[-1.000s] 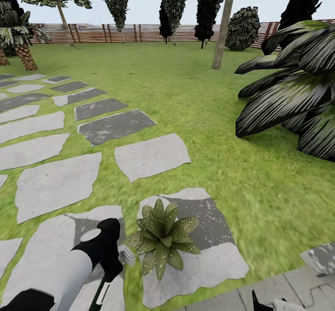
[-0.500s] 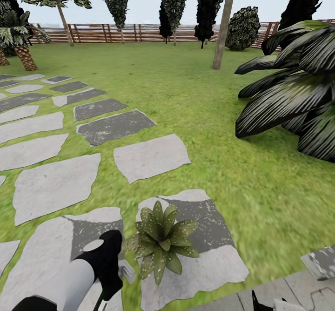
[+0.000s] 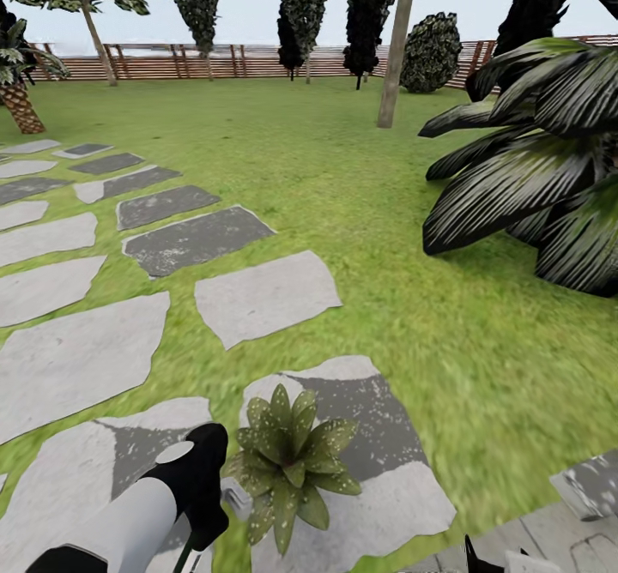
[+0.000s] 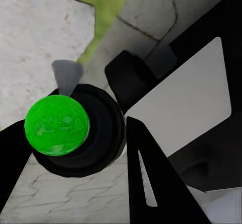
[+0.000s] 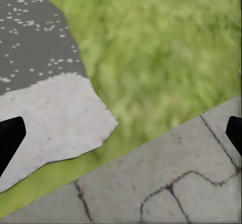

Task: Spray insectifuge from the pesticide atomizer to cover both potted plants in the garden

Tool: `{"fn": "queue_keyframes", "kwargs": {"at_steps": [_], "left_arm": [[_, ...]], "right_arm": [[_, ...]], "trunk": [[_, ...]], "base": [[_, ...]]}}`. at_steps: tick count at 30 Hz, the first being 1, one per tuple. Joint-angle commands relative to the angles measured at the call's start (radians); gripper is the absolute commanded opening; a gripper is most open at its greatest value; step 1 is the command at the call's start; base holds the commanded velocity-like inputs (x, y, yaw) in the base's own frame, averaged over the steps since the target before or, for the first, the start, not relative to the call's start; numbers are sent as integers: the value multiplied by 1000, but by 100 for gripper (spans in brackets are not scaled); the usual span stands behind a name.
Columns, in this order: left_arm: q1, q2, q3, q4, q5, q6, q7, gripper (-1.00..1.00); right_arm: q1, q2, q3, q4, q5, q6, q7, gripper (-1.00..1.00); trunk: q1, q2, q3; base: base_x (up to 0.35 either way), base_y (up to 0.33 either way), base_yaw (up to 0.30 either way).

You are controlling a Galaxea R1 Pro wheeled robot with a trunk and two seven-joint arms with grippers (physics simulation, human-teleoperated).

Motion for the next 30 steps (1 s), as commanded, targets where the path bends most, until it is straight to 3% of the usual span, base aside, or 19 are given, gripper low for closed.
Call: {"fn": "queue_keyframes", "kwargs": {"at_steps": [1, 17, 30], "left_arm": [[0, 1, -2, -2, -9, 7, -10, -100], [0, 1, -2, -3, -11, 7, -9, -100], [0, 1, -1, -10, -9, 7, -9, -100]], "right_arm": [[-1, 1, -9, -1, 4, -3, 8, 100], [-1, 1, -9, -2, 4, -3, 8, 100], [-2, 1, -9, -2, 4, -3, 8, 100]], "trunk": [[0, 0, -1], [0, 0, -1], [0, 0, -1]], "base": [[23, 0, -166], [-5, 0, -11], [-268, 109, 0]]}}
